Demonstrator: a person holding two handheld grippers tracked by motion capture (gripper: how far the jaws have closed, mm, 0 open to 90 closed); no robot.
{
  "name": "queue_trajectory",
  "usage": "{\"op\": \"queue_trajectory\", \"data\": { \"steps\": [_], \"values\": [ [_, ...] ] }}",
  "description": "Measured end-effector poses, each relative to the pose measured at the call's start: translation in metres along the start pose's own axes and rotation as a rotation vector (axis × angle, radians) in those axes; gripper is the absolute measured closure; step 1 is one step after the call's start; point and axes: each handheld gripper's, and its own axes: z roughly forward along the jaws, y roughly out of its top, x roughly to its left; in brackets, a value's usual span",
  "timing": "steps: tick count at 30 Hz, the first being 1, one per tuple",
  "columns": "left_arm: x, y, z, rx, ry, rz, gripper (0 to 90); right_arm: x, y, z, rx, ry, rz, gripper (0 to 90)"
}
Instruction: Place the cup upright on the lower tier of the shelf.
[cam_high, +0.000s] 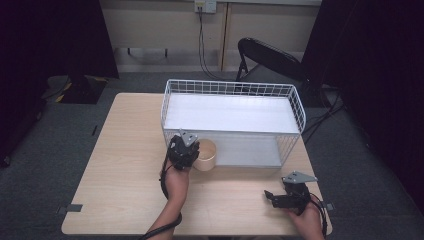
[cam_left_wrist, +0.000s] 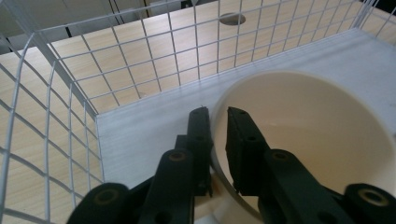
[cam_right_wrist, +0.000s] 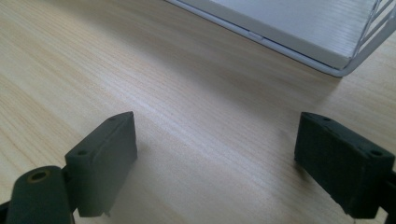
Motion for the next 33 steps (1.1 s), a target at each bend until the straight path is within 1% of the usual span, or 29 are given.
{"op": "queue_trajectory", "data": {
  "steps": [1, 2, 4, 7, 8, 10, 11, 12, 13, 15, 16, 18, 19, 20, 22, 23, 25, 30, 31, 32, 33],
  "values": [
    [0.0, 0.001, -0.001, -0.003, 0.002, 0.001, 76.3, 0.0, 0.0, 0.0, 0.0, 0.0, 0.0, 12.5],
    [0.001, 0.002, -0.002, 0.001, -0.004, 0.006, 74.8, 0.0, 0.0, 0.0, 0.0, 0.0, 0.0, 12.5],
    [0.002, 0.002, -0.003, -0.003, -0.009, 0.0, 73.6, 0.0, 0.0, 0.0, 0.0, 0.0, 0.0, 12.5],
    [0.002, 0.002, -0.005, 0.004, -0.023, 0.0, 67.7, 0.0, 0.0, 0.0, 0.0, 0.0, 0.0, 12.5],
    [0.002, 0.001, -0.005, 0.005, -0.036, -0.01, 66.5, 0.0, 0.0, 0.0, 0.0, 0.0, 0.0, 12.5],
    [0.002, 0.0, -0.006, 0.007, -0.042, -0.005, 63.8, 0.0, 0.0, 0.0, 0.0, 0.0, 0.0, 12.5],
    [0.003, 0.0, -0.007, 0.01, -0.051, -0.009, 62.2, 0.0, 0.0, 0.0, 0.0, 0.0, -0.001, 12.5],
    [0.003, 0.0, -0.007, 0.009, -0.067, -0.025, 60.9, 0.0, 0.0, 0.0, 0.0, 0.0, -0.001, 12.5],
    [0.003, -0.001, -0.009, 0.01, -0.067, -0.018, 59.8, 0.0, 0.0, 0.0, 0.0, 0.0, -0.001, 12.5],
    [0.005, -0.001, -0.011, 0.008, -0.08, -0.019, 57.3, 0.0, 0.0, 0.0, 0.0, 0.0, -0.001, 12.5],
    [0.006, -0.001, -0.013, 0.006, -0.086, -0.025, 55.6, 0.0, 0.0, 0.0, 0.0, 0.0, -0.001, 12.5],
    [0.008, -0.001, -0.016, 0.008, -0.098, -0.025, 54.0, 0.0, 0.0, 0.0, 0.0, 0.0, -0.001, 12.5],
    [0.009, -0.001, -0.017, 0.003, -0.097, -0.032, 52.4, 0.0, 0.0, 0.0, 0.0, 0.0, -0.001, 12.5],
    [0.01, -0.001, -0.019, 0.003, -0.108, -0.029, 51.0, 0.0, 0.0, 0.0, 0.0, 0.0, -0.001, 12.5],
    [0.01, -0.002, -0.024, -0.001, -0.116, -0.015, 49.0, 0.0, 0.0, 0.0, 0.0, 0.0, -0.001, 12.5],
    [0.01, -0.002, -0.024, -0.001, -0.116, -0.015, 46.4, 0.0, 0.0, 0.0, 0.0, 0.0, -0.001, 12.5],
    [0.012, -0.004, -0.029, -0.004, -0.125, -0.013, 44.6, 0.0, 0.0, 0.0, 0.0, 0.0, -0.001, 12.5],
    [0.013, -0.007, -0.036, -0.007, -0.139, 0.004, 43.5, 0.0, 0.0, 0.0, 0.0, 0.0, 0.0, 12.5],
    [0.013, -0.008, -0.037, -0.015, -0.142, -0.003, 43.5, 0.0, 0.0, 0.0, 0.0, 0.0, 0.0, 12.5],
    [0.012, -0.008, -0.041, -0.013, -0.146, 0.017, 42.1, 0.0, 0.0, 0.0, 0.0, 0.0, 0.0, 12.5],
    [0.012, -0.008, -0.041, -0.013, -0.146, 0.017, 41.6, 0.0, 0.0, 0.0, 0.0, 0.0, 0.0, 12.5]
  ]
}}
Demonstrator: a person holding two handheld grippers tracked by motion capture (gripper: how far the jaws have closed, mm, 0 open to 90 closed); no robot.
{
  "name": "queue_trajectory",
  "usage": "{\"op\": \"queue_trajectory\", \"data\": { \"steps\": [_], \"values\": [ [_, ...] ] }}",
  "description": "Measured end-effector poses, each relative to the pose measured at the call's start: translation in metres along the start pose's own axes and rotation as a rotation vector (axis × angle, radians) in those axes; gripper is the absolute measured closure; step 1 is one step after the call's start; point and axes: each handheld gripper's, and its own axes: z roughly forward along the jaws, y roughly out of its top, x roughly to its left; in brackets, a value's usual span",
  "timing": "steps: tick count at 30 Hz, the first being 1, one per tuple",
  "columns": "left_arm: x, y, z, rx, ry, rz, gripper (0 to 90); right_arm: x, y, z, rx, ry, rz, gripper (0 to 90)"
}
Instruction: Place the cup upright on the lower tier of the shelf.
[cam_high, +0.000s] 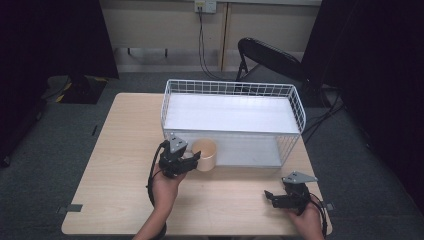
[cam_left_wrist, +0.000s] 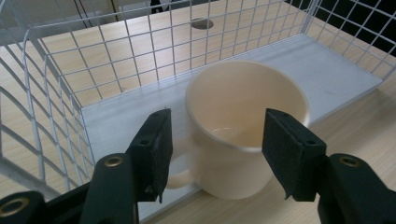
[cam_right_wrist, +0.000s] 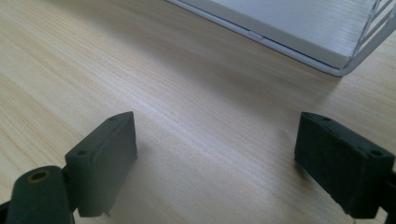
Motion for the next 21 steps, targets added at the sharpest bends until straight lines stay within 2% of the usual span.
{"op": "queue_trajectory", "data": {
  "steps": [4, 5, 10, 13, 15, 21],
  "values": [
    [-0.004, 0.0, -0.004, -0.003, -0.004, 0.013, 39.4, 0.0, 0.0, 0.0, 0.0, 0.0, 0.0, 12.5],
    [-0.006, -0.001, -0.006, 0.002, -0.002, 0.035, 38.6, 0.0, 0.0, 0.0, 0.001, -0.001, 0.001, 12.5],
    [-0.013, -0.002, -0.013, -0.012, -0.005, 0.055, 38.4, 0.0, 0.0, 0.0, 0.0, -0.001, 0.001, 12.5],
    [-0.018, -0.003, -0.016, -0.01, -0.022, 0.053, 38.4, 0.0, 0.0, 0.0, 0.0, -0.001, 0.001, 12.5],
    [-0.024, -0.006, -0.016, 0.005, -0.029, 0.073, 38.4, 0.0, 0.0, 0.0, 0.0, -0.001, 0.001, 12.5],
    [-0.029, -0.015, -0.009, 0.023, -0.046, 0.056, 38.4, 0.0, 0.0, 0.0, 0.001, -0.001, 0.002, 12.5]
  ]
}}
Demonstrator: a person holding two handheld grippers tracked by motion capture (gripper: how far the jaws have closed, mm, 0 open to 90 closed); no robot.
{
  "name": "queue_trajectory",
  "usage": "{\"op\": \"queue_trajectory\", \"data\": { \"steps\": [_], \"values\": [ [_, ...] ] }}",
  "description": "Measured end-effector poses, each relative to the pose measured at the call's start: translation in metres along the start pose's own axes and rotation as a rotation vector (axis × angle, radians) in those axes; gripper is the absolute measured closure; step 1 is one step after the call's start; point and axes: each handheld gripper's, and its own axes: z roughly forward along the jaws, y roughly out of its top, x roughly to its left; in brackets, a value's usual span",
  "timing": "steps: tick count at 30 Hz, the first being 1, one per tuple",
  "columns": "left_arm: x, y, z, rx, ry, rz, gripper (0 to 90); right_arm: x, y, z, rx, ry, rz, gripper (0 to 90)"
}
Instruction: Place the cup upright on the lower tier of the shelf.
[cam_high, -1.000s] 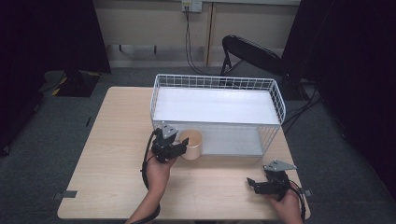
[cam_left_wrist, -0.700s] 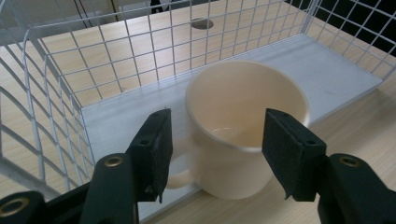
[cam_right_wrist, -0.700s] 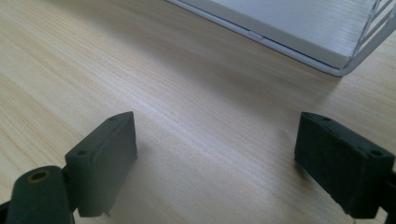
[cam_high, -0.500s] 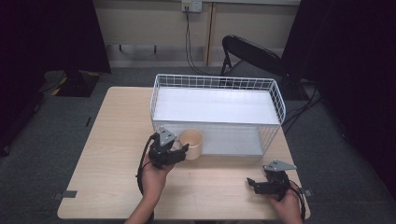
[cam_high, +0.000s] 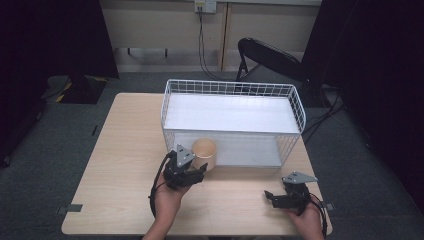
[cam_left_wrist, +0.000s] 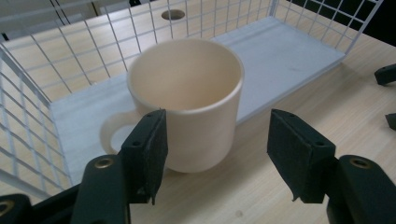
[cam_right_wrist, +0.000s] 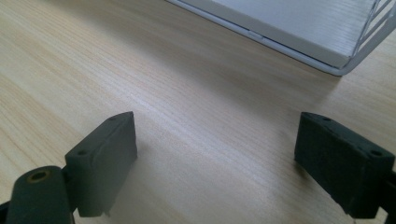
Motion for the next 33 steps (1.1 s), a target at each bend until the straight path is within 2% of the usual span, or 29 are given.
{"op": "queue_trajectory", "data": {
  "steps": [4, 10, 20, 22, 27, 28, 33],
  "values": [
    [-0.002, -0.007, 0.007, 0.016, 0.001, 0.0, 38.9, 0.0, 0.0, 0.0, 0.0, 0.0, 0.0, 12.5],
    [-0.004, -0.015, 0.015, 0.016, 0.008, -0.021, 40.4, 0.0, 0.0, 0.0, 0.0, 0.0, 0.0, 12.5],
    [-0.009, -0.018, 0.023, 0.028, 0.021, -0.014, 43.1, 0.0, 0.0, 0.0, 0.0, 0.0, -0.001, 12.5],
    [-0.008, -0.018, 0.024, 0.026, 0.025, -0.02, 46.4, 0.0, 0.0, 0.0, 0.0, 0.0, -0.001, 12.5],
    [-0.005, -0.021, 0.028, 0.033, 0.045, -0.038, 47.8, 0.0, 0.0, 0.0, 0.0, 0.0, -0.001, 12.5],
    [-0.004, -0.021, 0.03, 0.031, 0.049, -0.058, 48.5, 0.0, 0.0, 0.0, 0.0, 0.0, -0.001, 12.5],
    [0.0, -0.022, 0.032, 0.044, 0.058, -0.068, 52.0, 0.0, 0.0, 0.0, 0.0, 0.0, -0.001, 12.5]
  ]
}}
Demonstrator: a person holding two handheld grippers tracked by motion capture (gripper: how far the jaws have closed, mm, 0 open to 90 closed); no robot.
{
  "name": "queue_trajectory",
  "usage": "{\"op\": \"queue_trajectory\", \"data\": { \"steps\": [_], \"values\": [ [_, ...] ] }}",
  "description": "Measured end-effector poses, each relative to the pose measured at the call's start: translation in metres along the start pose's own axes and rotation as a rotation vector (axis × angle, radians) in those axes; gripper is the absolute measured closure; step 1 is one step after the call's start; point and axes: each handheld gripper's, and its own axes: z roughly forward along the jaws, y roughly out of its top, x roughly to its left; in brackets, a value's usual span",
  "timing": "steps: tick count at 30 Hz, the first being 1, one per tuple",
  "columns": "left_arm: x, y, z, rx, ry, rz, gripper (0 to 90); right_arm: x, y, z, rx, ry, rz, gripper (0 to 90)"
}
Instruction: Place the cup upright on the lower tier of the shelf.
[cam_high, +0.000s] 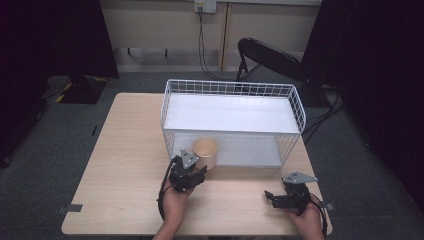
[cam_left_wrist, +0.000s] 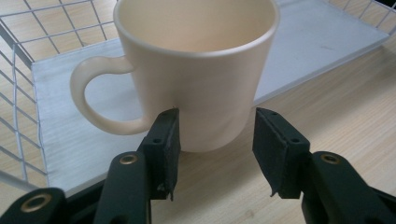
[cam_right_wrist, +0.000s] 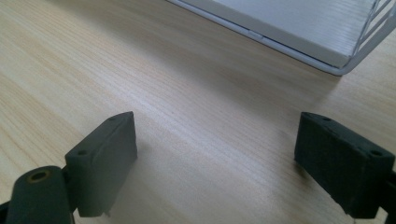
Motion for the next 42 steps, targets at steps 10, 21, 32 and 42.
{"op": "queue_trajectory", "data": {
  "steps": [10, 21, 32, 42],
  "values": [
    [0.006, 0.003, 0.003, 0.007, 0.024, 0.004, 59.0, 0.0, 0.0, 0.0, 0.0, 0.0, 0.0, 12.5],
    [0.006, 0.01, 0.012, 0.004, 0.041, -0.012, 62.7, 0.0, 0.0, 0.0, 0.0, 0.0, 0.0, 12.5],
    [0.003, 0.01, 0.02, 0.002, 0.061, -0.027, 66.9, 0.0, 0.0, 0.0, 0.0, 0.0, 0.0, 12.5],
    [0.004, 0.012, 0.023, 0.004, 0.065, -0.033, 70.2, 0.0, 0.0, 0.0, 0.0, 0.0, 0.0, 12.5]
  ]
}}
